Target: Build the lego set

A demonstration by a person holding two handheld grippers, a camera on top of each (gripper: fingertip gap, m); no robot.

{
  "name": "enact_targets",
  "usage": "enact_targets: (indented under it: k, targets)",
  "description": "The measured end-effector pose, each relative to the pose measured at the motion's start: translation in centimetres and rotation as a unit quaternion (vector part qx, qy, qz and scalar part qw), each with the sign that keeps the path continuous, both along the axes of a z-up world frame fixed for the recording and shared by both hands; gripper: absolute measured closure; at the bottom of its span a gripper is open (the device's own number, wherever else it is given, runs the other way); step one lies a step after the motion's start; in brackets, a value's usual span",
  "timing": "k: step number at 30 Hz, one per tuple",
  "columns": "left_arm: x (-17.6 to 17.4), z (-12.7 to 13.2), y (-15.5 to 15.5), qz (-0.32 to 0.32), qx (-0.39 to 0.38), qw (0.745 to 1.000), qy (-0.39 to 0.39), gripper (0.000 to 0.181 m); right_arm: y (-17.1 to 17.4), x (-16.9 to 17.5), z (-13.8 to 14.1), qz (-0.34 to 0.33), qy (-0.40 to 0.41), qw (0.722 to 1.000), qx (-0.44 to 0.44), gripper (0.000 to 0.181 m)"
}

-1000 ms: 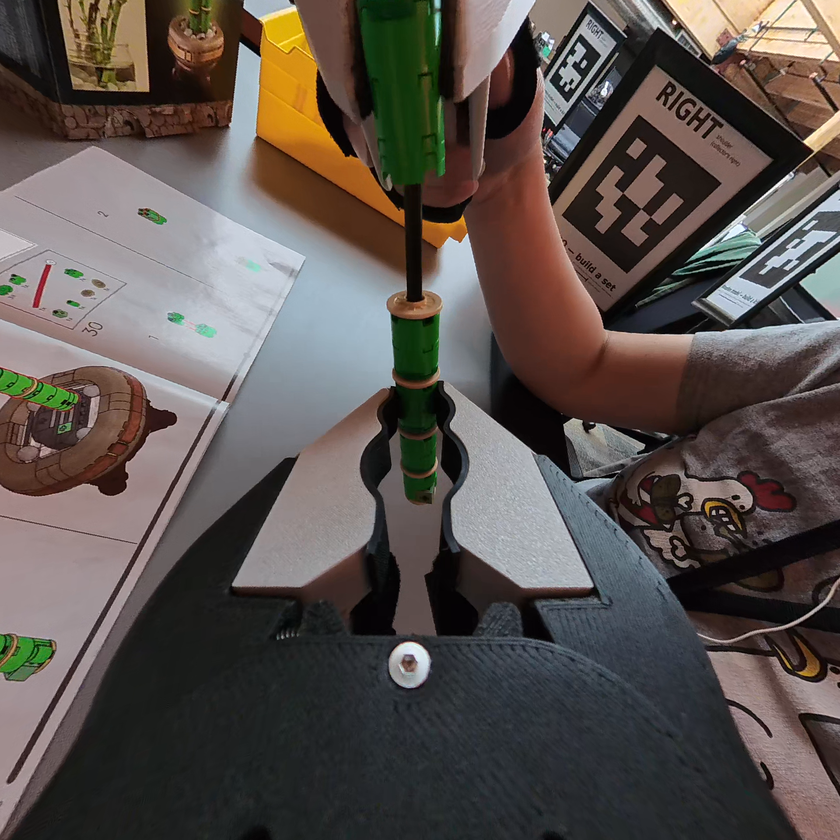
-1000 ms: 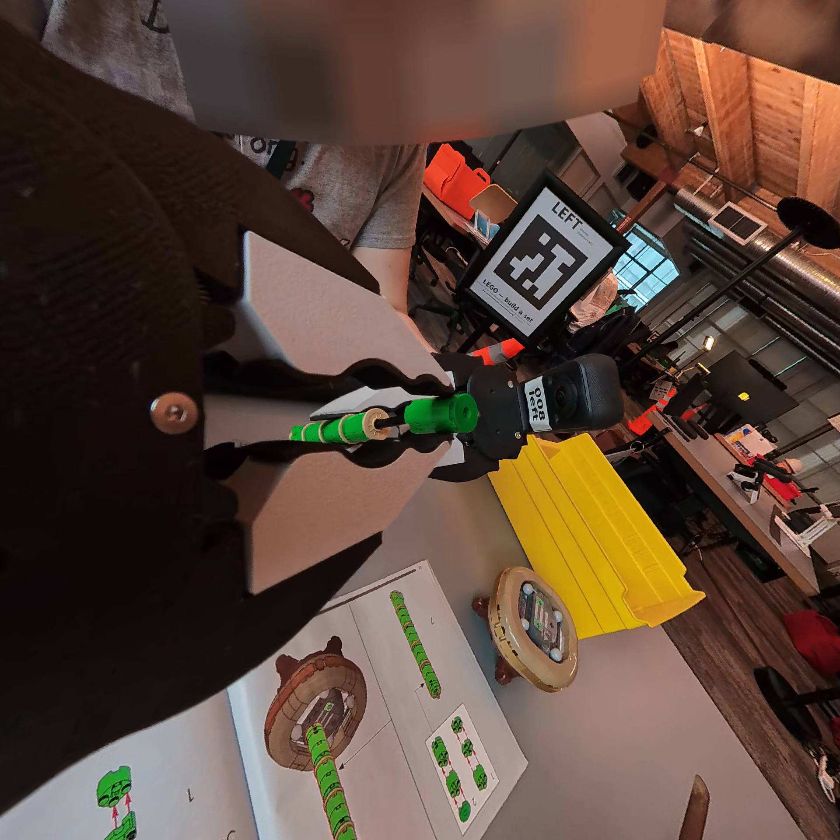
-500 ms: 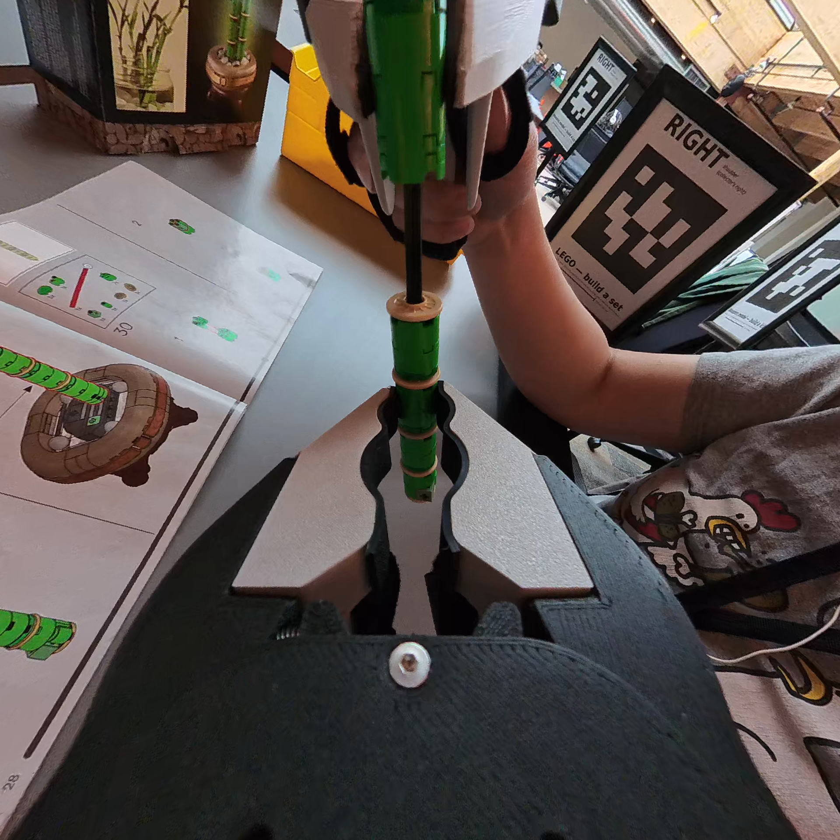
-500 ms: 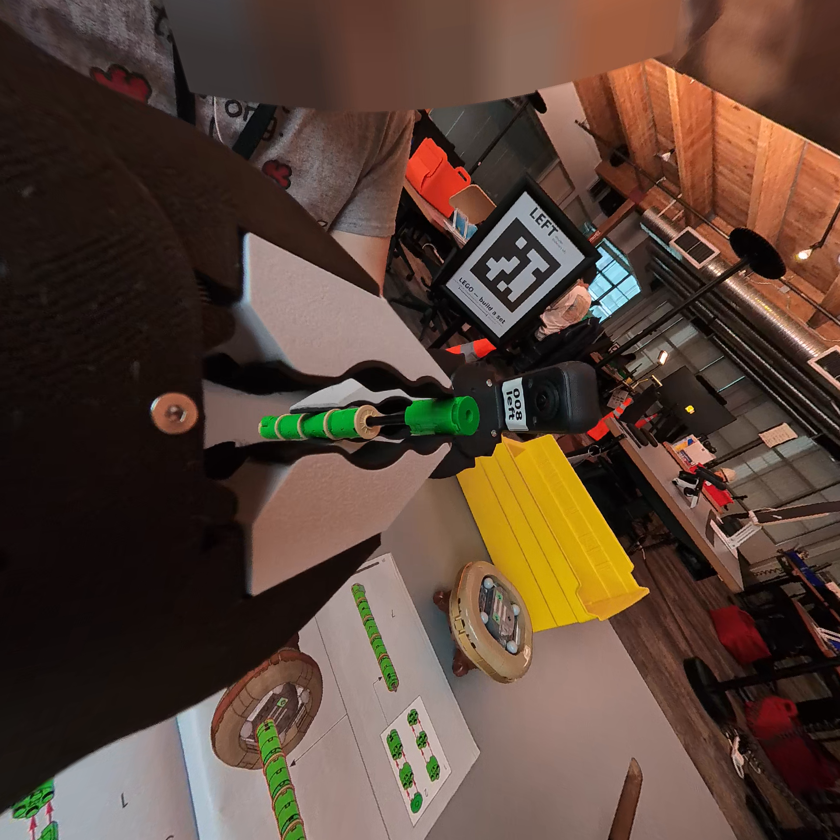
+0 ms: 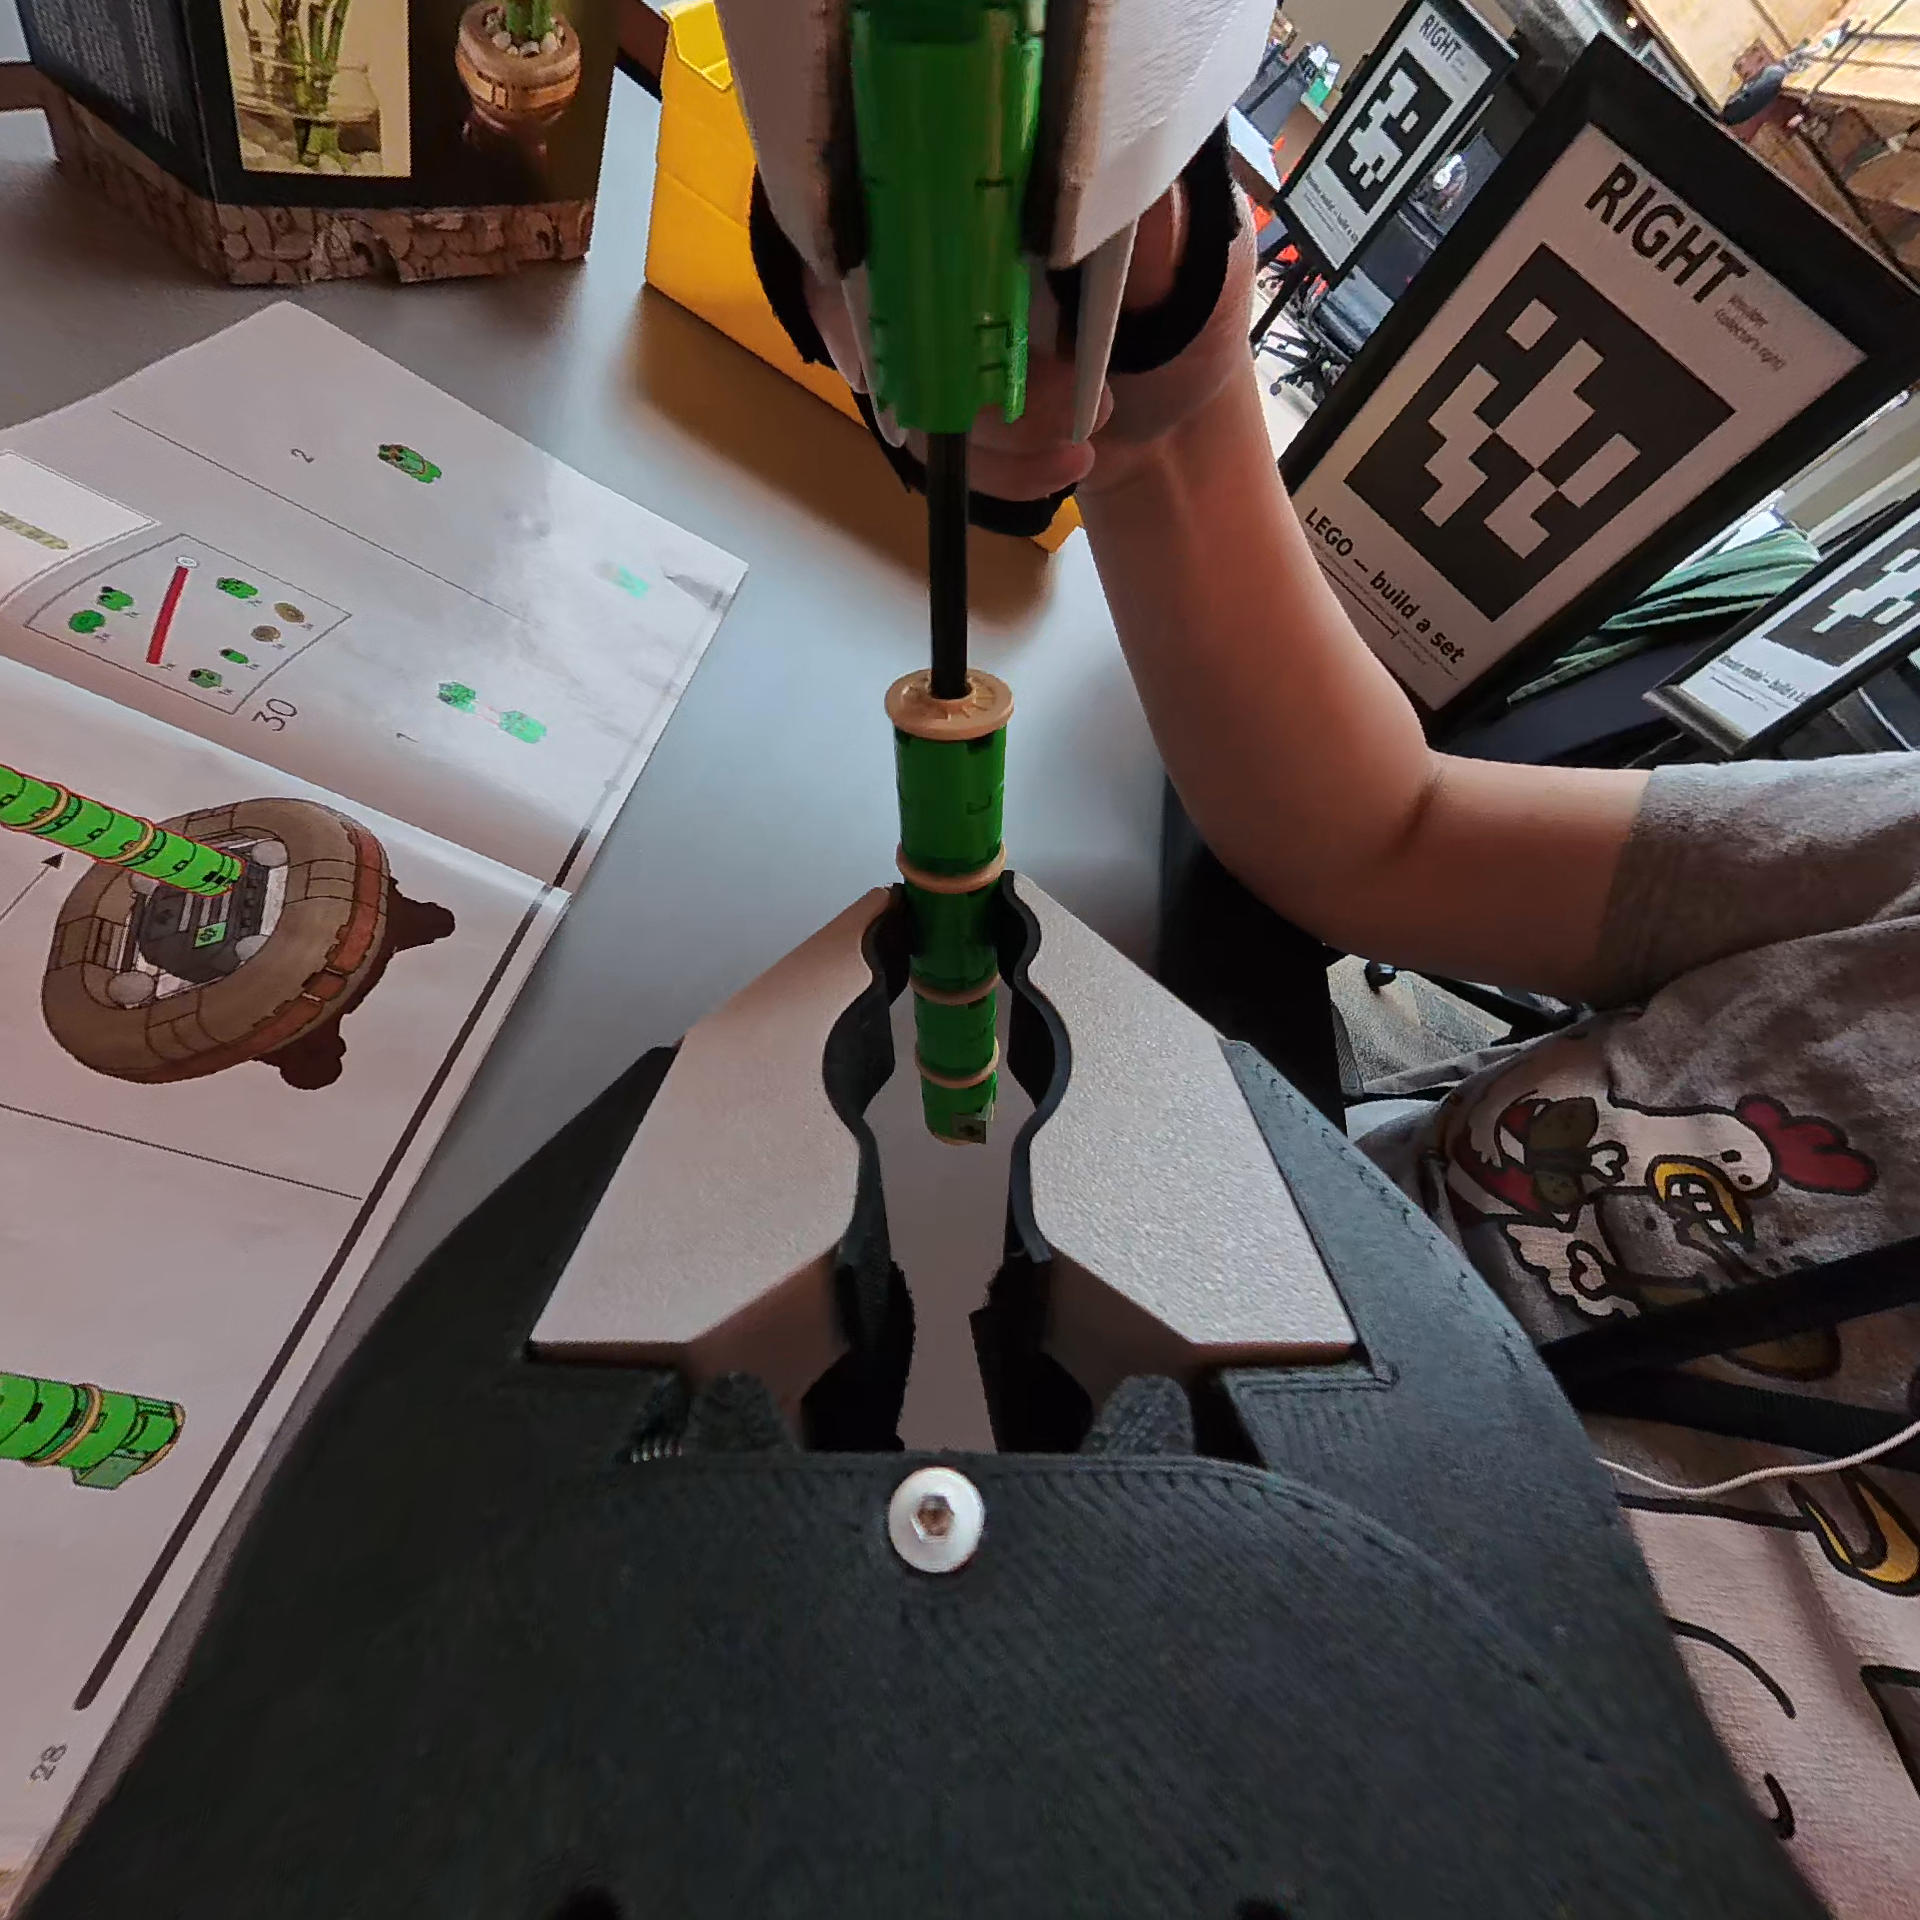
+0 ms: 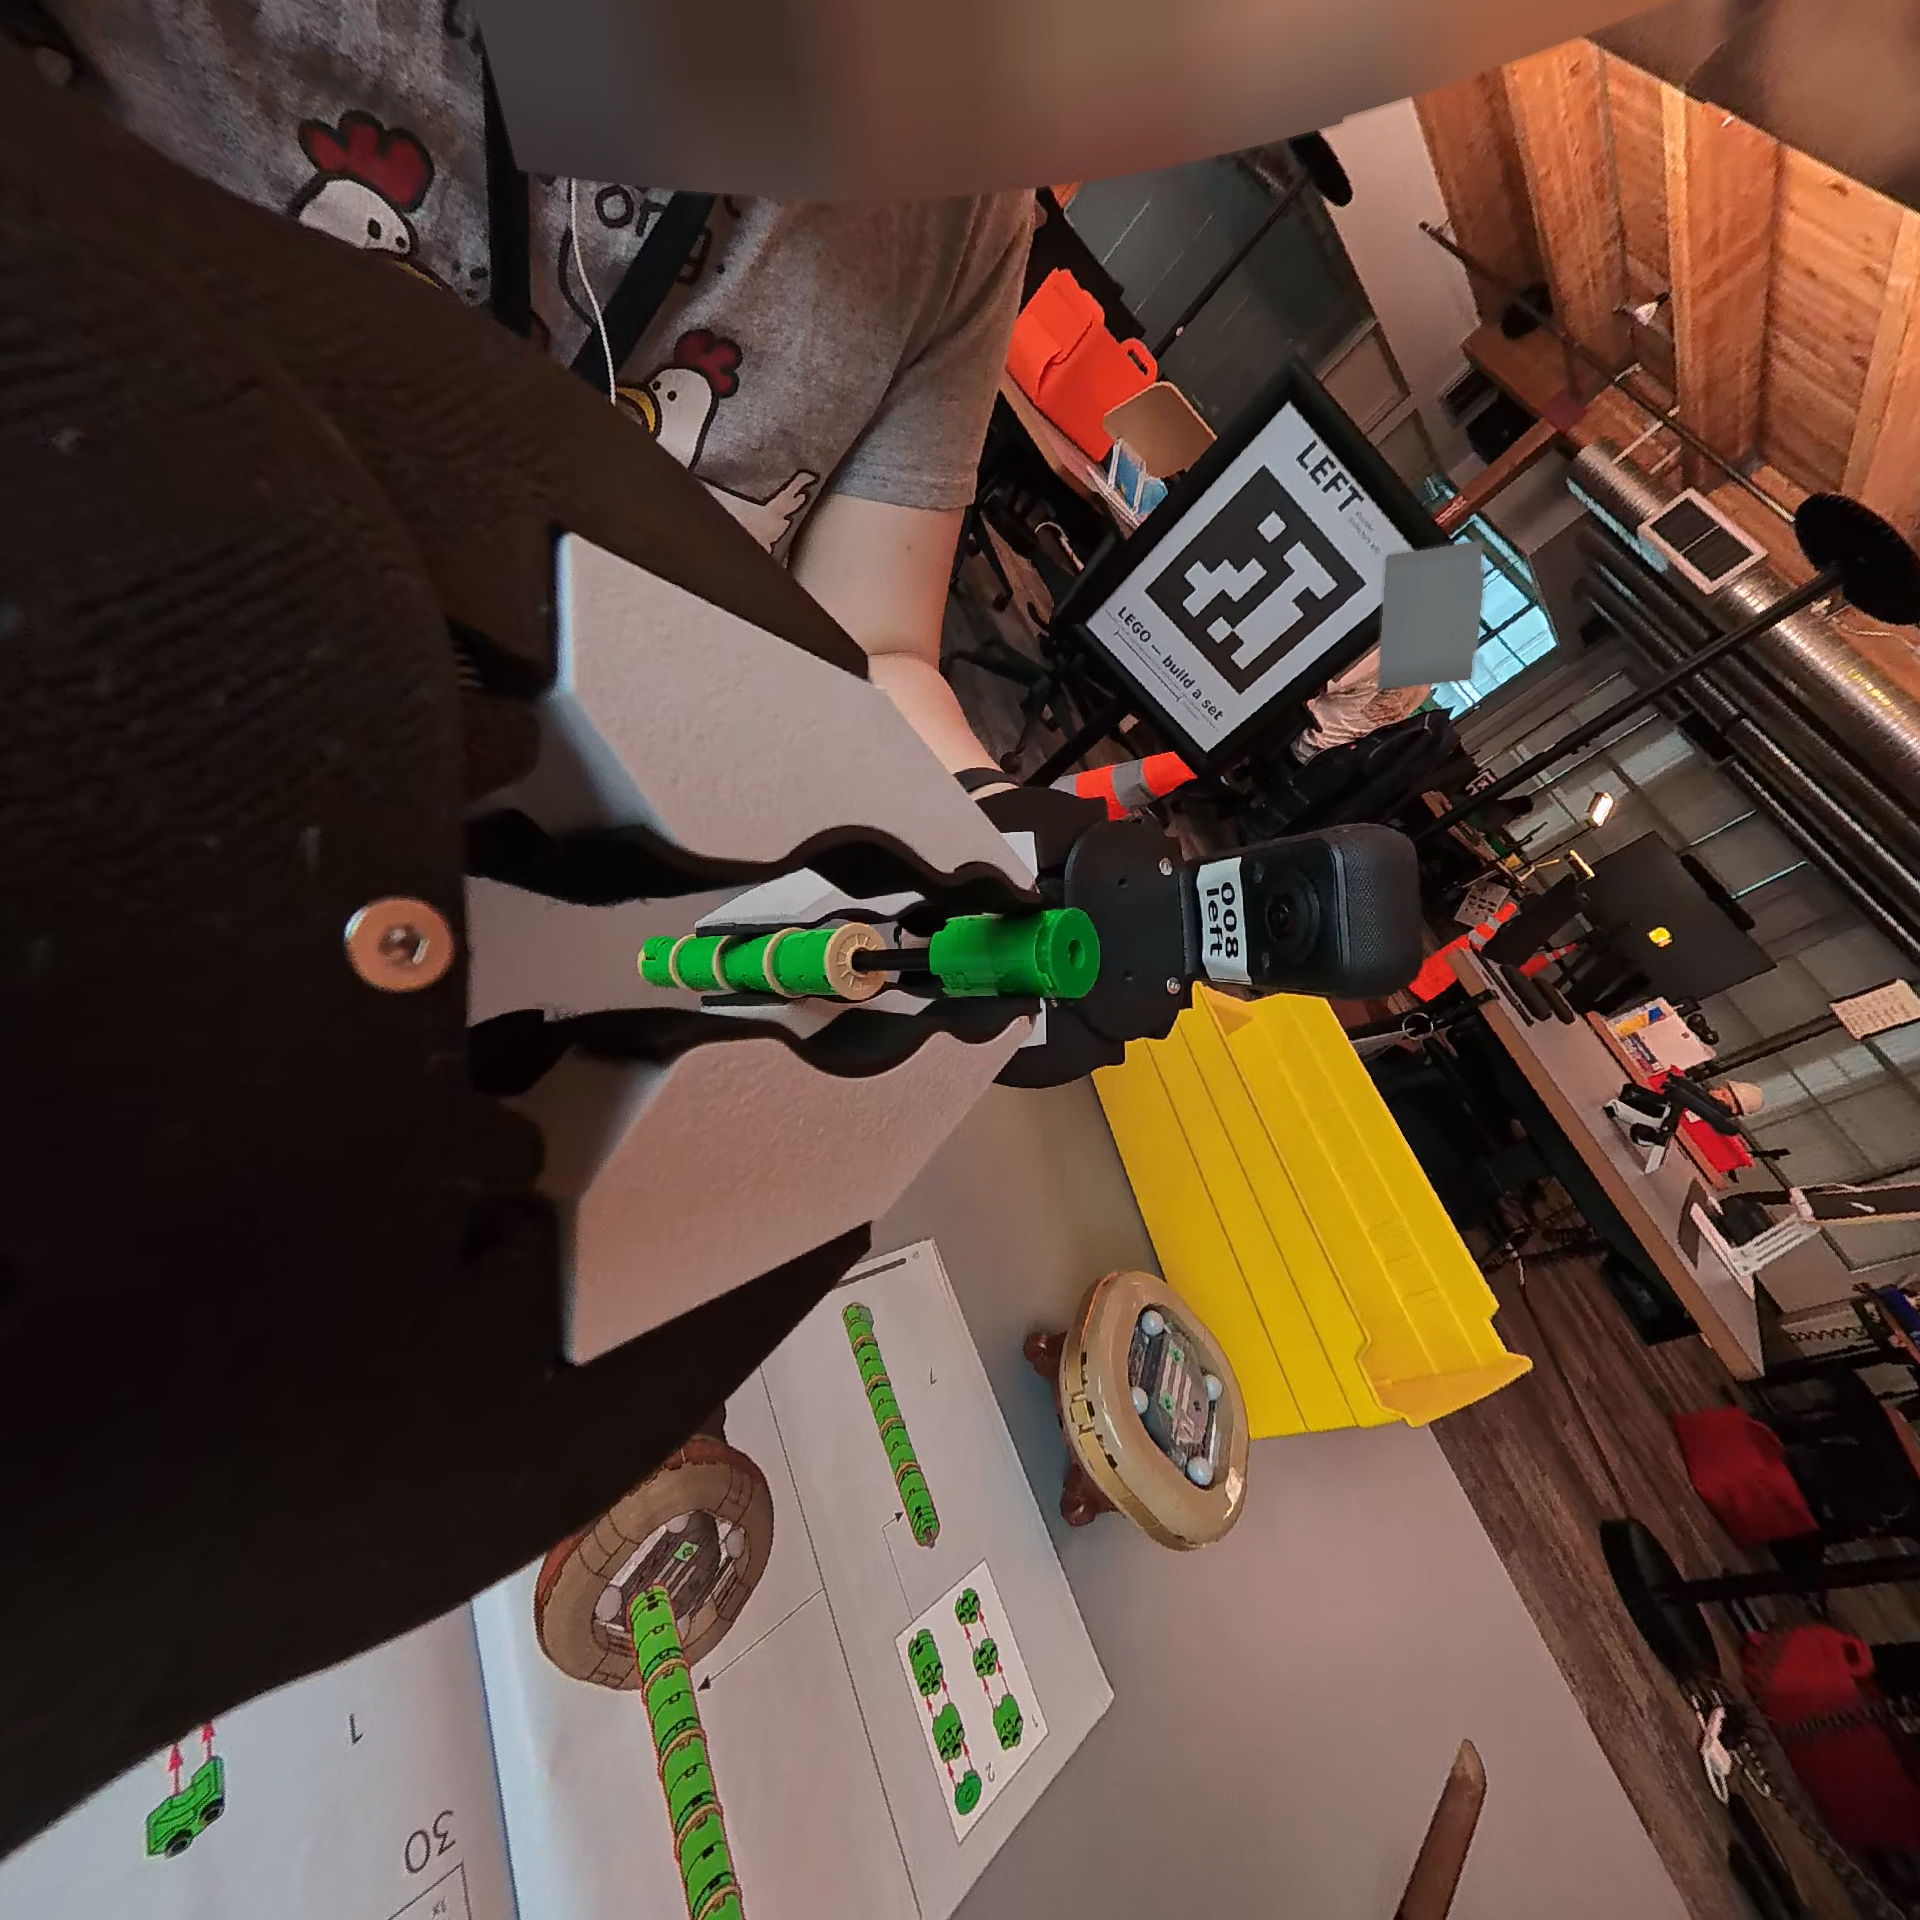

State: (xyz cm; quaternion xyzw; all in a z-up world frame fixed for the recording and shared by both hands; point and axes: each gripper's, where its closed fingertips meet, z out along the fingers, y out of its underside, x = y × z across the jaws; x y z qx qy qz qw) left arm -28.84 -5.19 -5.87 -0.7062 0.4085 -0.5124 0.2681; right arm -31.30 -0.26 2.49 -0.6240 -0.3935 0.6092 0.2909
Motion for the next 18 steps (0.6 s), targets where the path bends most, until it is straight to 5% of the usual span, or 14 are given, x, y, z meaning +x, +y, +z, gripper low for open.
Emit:
enact_targets:
  k: [9, 18]
  targets:
    - [-0.18, 0.52, 0.28, 0.008, -0.002, 1.000, -0.012, 0.167, 0.59, -0.16, 0.22, -0.005, 0.023, 0.998, -0.060, 0.167]
    - [-0.19, 0.57, 0.22, 0.007, 0.000, 1.000, -0.012, 0.167, 0.18, -0.18, 0.47, -0.002, 0.025, 0.999, -0.022, 0.167]
